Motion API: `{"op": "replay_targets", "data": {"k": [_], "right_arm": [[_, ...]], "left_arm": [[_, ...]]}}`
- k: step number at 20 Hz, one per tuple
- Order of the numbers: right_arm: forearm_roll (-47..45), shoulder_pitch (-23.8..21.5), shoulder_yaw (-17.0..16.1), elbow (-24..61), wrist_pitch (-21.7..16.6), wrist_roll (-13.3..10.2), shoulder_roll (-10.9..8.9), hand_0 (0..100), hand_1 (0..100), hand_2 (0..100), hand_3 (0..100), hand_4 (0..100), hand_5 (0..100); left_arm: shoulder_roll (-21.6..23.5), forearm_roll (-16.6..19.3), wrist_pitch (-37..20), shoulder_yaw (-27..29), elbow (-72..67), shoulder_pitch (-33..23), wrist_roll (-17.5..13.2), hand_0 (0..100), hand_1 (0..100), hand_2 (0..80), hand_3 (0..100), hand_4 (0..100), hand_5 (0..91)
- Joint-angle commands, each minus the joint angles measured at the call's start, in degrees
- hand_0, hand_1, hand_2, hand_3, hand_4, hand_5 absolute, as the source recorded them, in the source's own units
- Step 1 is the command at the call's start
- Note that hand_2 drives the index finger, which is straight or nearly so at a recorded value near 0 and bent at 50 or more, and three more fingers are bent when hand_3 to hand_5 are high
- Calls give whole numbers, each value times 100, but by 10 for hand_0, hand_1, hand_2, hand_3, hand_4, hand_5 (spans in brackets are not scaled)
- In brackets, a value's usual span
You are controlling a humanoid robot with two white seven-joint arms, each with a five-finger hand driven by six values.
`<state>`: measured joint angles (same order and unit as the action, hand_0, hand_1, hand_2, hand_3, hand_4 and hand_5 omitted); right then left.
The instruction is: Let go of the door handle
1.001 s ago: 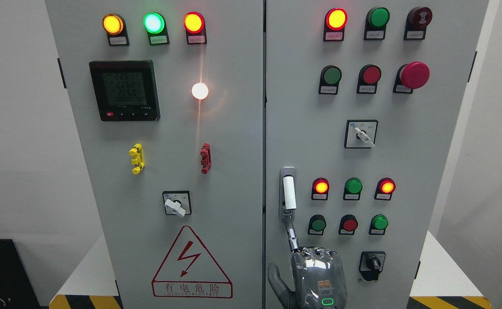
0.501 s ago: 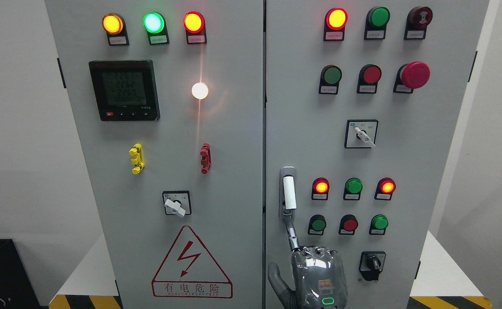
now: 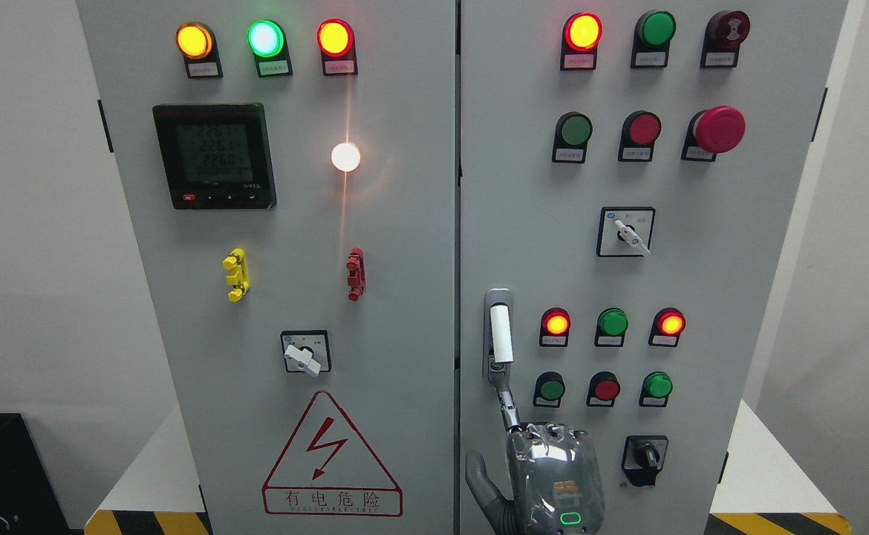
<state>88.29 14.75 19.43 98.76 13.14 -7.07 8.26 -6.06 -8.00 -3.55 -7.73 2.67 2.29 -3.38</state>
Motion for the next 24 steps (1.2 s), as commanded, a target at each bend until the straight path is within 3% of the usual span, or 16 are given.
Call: {"op": "replay_targets", "data": {"k": [1,9,24], "right_arm": [[-5,-7,8,126,-14,-49,0,501,355,50,1000,1000,1000],[-14,-24,26,170,-22,-58,0,501,356,71,1000,1000,1000],[-66,-86,35,319,-57,-67,9,541,374,272,1000,1000,1000]], "left_arm": [[0,0,-5,0,5,0,-4,120,556,0,0,0,0],[0,0,-5,0,-3,0,-4,120,556,0,0,0,0],[0,0,-5,0,5,0,-4,120,556,0,0,0,0]]}}
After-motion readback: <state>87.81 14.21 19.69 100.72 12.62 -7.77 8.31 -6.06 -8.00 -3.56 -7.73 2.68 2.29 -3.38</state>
